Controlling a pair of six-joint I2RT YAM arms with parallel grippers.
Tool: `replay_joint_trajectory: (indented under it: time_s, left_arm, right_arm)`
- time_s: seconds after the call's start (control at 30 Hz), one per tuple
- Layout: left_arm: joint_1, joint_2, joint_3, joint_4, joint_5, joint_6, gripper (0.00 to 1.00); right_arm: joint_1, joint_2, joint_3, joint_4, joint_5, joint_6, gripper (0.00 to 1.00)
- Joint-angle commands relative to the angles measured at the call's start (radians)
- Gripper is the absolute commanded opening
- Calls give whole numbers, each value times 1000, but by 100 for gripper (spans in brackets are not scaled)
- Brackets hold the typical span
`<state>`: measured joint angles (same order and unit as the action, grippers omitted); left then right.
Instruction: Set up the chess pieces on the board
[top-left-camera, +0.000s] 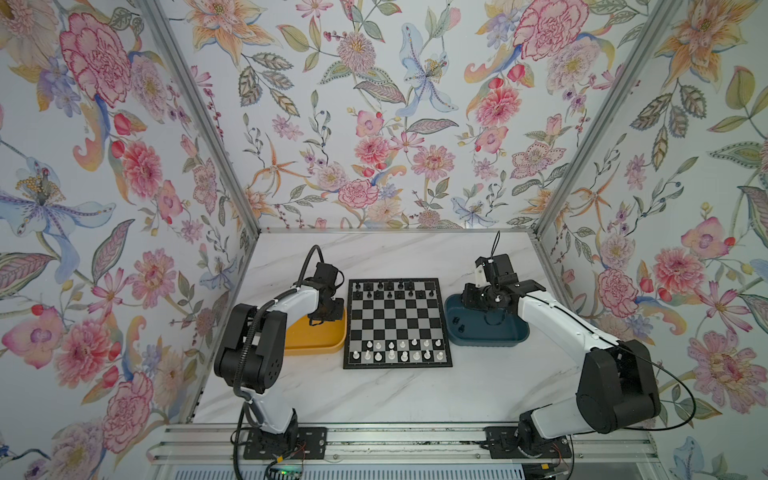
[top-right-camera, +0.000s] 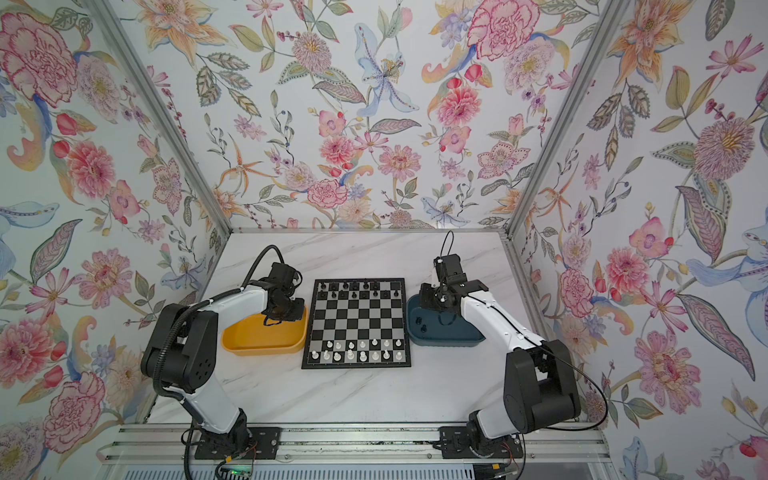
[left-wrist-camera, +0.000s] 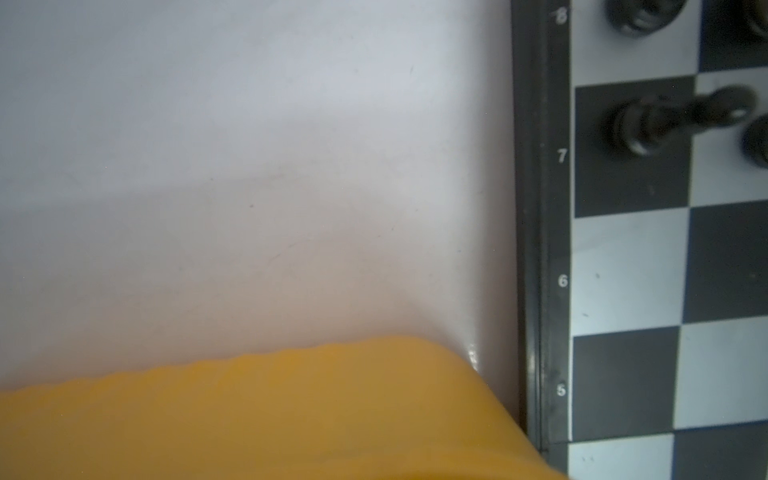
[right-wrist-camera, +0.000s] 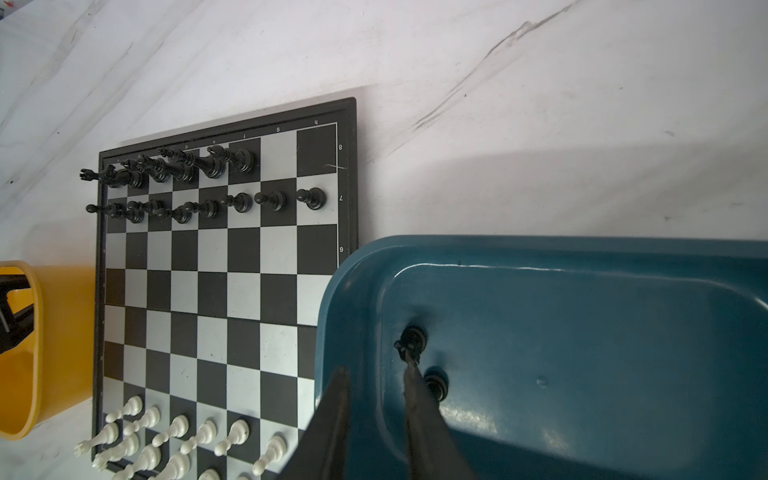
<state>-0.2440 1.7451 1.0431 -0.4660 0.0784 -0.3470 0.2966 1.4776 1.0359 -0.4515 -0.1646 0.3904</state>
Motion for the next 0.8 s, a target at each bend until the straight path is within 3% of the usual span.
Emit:
replay_joint_trajectory:
  time_s: [0.0, 0.3, 0.47, 0.77]
  left_arm:
    - [5, -25, 20, -65, -10, 15, 7]
    - [-67, -219, 89, -198, -36, 16, 6]
    - [-158, -304, 106, -253, -37, 1, 6]
    - [-298, -336, 48, -275, -26, -55, 6]
  right_arm:
    - [-5, -5, 9, -12, 18, 10, 25]
    - [-7, -19, -8, 7, 8, 6, 25]
    - [-3, -17, -20, 22, -6, 9, 25]
    - [14, -30, -41, 38, -10, 9, 25]
